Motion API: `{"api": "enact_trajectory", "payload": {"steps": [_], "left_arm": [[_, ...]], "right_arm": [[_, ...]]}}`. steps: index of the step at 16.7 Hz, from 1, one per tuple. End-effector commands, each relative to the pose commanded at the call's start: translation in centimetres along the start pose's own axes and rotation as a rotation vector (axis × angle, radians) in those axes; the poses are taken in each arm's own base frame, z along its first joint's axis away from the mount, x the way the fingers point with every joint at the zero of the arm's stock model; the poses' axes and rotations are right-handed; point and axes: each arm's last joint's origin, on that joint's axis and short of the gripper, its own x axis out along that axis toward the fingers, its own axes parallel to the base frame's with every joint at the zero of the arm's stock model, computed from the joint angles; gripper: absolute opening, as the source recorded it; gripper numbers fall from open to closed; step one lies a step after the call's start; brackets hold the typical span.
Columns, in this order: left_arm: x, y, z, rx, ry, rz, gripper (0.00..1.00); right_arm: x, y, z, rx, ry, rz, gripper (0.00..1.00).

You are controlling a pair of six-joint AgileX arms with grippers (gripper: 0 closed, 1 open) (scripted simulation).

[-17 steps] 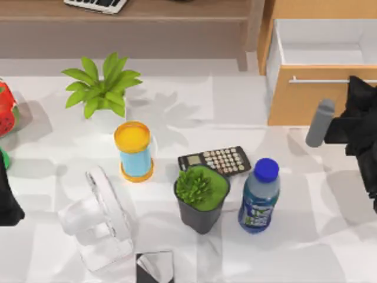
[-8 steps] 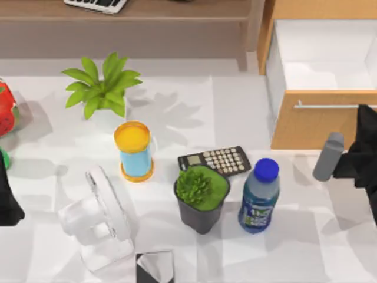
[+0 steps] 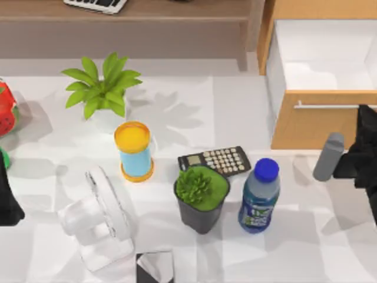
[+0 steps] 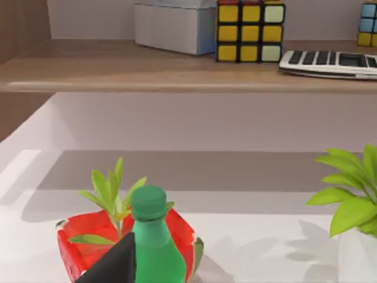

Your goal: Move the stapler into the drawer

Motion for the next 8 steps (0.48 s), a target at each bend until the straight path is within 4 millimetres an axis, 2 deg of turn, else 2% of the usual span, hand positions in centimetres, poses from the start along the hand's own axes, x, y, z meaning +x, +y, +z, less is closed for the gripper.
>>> {"api": "enact_trajectory", "payload": {"steps": [8], "left_arm": [[0.00,0.00,0.00,0.000,0.000,0.000,1.00]], "right_arm": [[0.00,0.00,0.00,0.000,0.000,0.000,0.90]]}}
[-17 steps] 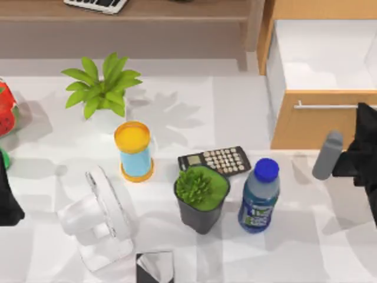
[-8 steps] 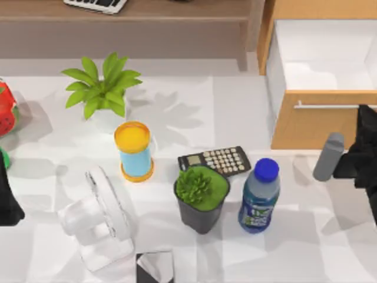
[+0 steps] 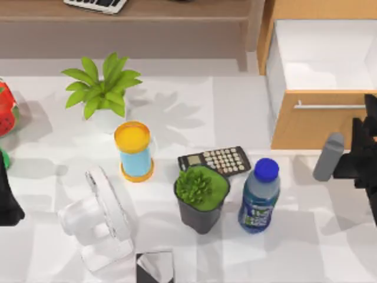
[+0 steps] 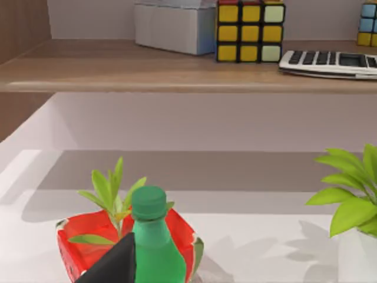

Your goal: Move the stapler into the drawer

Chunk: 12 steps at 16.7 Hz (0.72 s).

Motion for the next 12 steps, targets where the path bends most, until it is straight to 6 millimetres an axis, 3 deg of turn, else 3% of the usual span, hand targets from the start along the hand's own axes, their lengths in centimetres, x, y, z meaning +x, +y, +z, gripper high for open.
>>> {"api": "enact_trajectory", "payload": {"steps": [2,12], "left_arm": [[0.00,0.00,0.00,0.000,0.000,0.000,1.00],[0.00,0.00,0.00,0.000,0.000,0.000,1.00]], "right_arm": [[0.00,0.00,0.00,0.000,0.000,0.000,1.00],[-0.35,-0.02,0.04,0.001,-0.001,-0.003,1.00]]}}
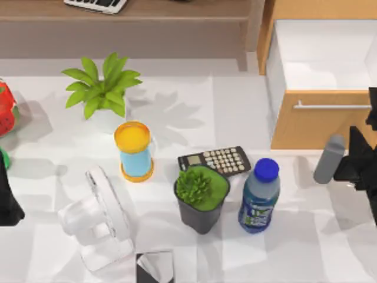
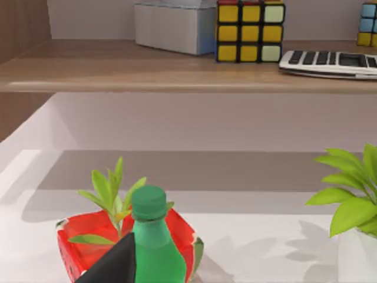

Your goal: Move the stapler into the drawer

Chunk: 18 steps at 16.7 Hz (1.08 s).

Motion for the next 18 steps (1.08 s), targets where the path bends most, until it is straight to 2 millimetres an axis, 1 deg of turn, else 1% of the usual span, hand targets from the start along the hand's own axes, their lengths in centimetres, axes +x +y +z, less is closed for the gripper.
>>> {"api": "enact_trajectory", "payload": {"steps": [4,6,7,9,13,18], "left_arm": [[0.0,0.0,0.0,0.000,0.000,0.000,1.00],[0.0,0.0,0.0,0.000,0.000,0.000,1.00],[0.0,0.0,0.0,0.000,0.000,0.000,1.00],[0.0,0.0,0.0,0.000,0.000,0.000,1.00],[0.0,0.0,0.0,0.000,0.000,0.000,1.00],[0.0,0.0,0.0,0.000,0.000,0.000,1.00]], "right_arm": [[-1.6,0.0,0.0,0.000,0.002,0.001,1.00],[-1.6,0.0,0.0,0.000,0.002,0.001,1.00],[-1.6,1.1,-0.1,-0.022,0.004,0.059,1.00],[-1.6,1.0,-0.1,-0.020,0.000,0.058,1.00],[-1.7,-0.2,0.5,-0.005,-0.063,0.046,1.00],[-2.4,-2.3,1.6,0.008,-0.206,0.080,1.00]]}}
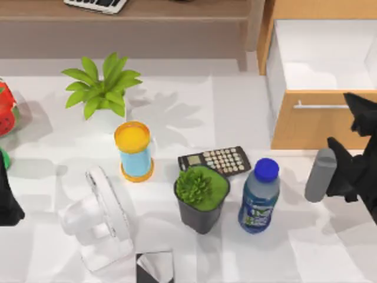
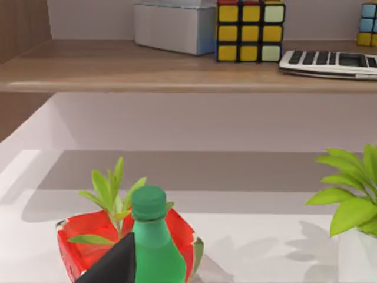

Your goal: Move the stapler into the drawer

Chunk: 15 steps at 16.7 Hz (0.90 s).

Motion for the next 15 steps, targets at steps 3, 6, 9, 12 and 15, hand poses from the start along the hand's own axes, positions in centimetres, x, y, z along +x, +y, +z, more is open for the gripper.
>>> {"api": "enact_trajectory", "payload": {"steps": [3,6,9,12,15], "left_arm": [[0.0,0.0,0.0,0.000,0.000,0.000,1.00],[0.0,0.0,0.0,0.000,0.000,0.000,1.00],[0.0,0.0,0.0,0.000,0.000,0.000,1.00],[0.0,0.0,0.0,0.000,0.000,0.000,1.00],[0.0,0.0,0.0,0.000,0.000,0.000,1.00]], "right_arm": [[-0.6,-0.7,0.6,0.008,-0.091,0.078,1.00],[-1.1,-1.4,0.8,0.040,-0.157,0.191,1.00],[-1.5,-1.9,0.2,0.104,-0.168,0.353,1.00],[-2.1,-2.3,-1.2,0.212,-0.101,0.554,1.00],[-3.2,-2.7,-3.3,0.362,0.043,0.770,1.00]]}}
